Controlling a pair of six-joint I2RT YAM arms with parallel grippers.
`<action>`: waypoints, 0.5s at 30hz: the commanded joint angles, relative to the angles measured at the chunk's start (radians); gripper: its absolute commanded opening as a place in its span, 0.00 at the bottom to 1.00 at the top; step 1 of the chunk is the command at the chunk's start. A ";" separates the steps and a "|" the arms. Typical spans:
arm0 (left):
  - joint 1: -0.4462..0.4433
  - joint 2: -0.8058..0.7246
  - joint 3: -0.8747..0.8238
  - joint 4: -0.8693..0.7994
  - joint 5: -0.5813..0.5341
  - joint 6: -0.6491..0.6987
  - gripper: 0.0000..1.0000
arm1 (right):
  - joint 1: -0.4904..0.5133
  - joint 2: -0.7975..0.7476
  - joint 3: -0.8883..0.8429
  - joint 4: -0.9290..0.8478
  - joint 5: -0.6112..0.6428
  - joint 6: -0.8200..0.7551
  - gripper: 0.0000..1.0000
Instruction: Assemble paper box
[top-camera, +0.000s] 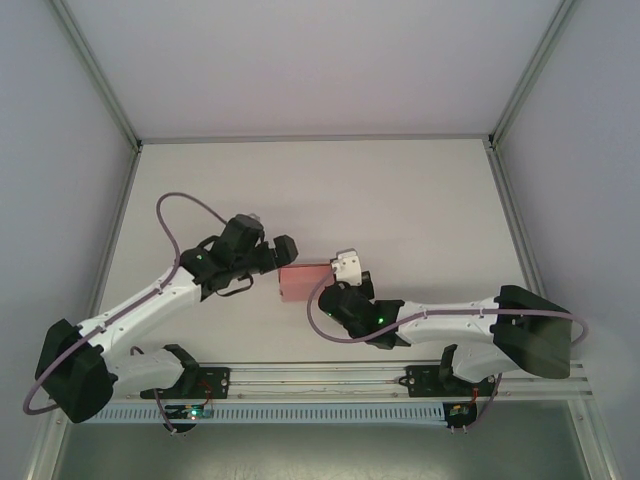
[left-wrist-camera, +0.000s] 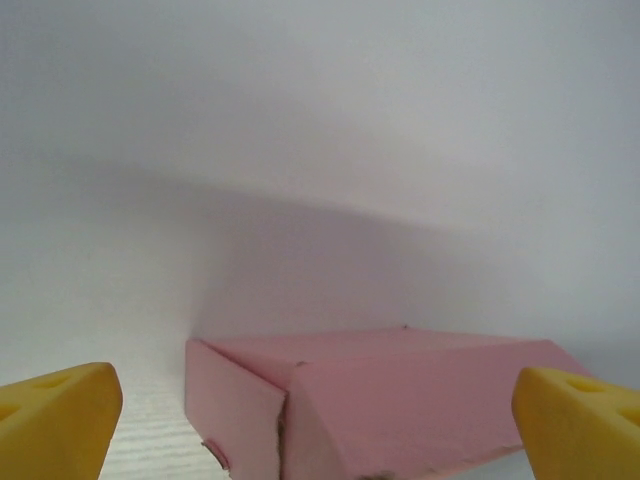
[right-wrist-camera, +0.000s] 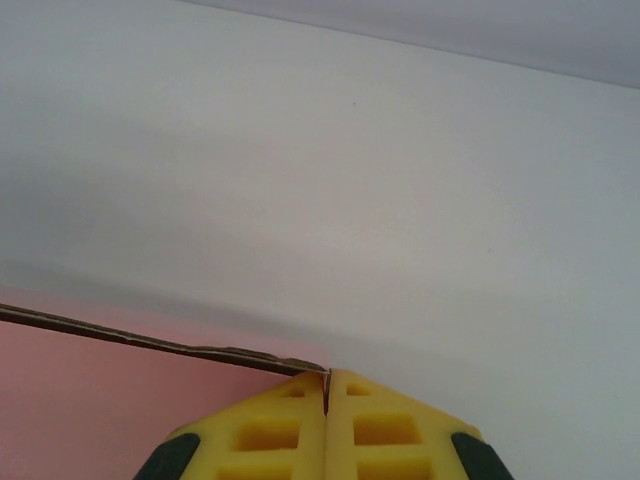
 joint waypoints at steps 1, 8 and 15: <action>0.005 -0.004 -0.091 0.200 0.060 -0.168 1.00 | 0.017 0.013 -0.003 0.025 0.052 -0.002 0.00; -0.006 -0.027 -0.239 0.367 0.072 -0.243 0.74 | 0.029 0.016 -0.010 0.017 0.063 0.022 0.00; -0.026 0.004 -0.330 0.496 0.020 -0.236 0.46 | 0.038 -0.007 -0.007 0.016 0.010 0.060 0.09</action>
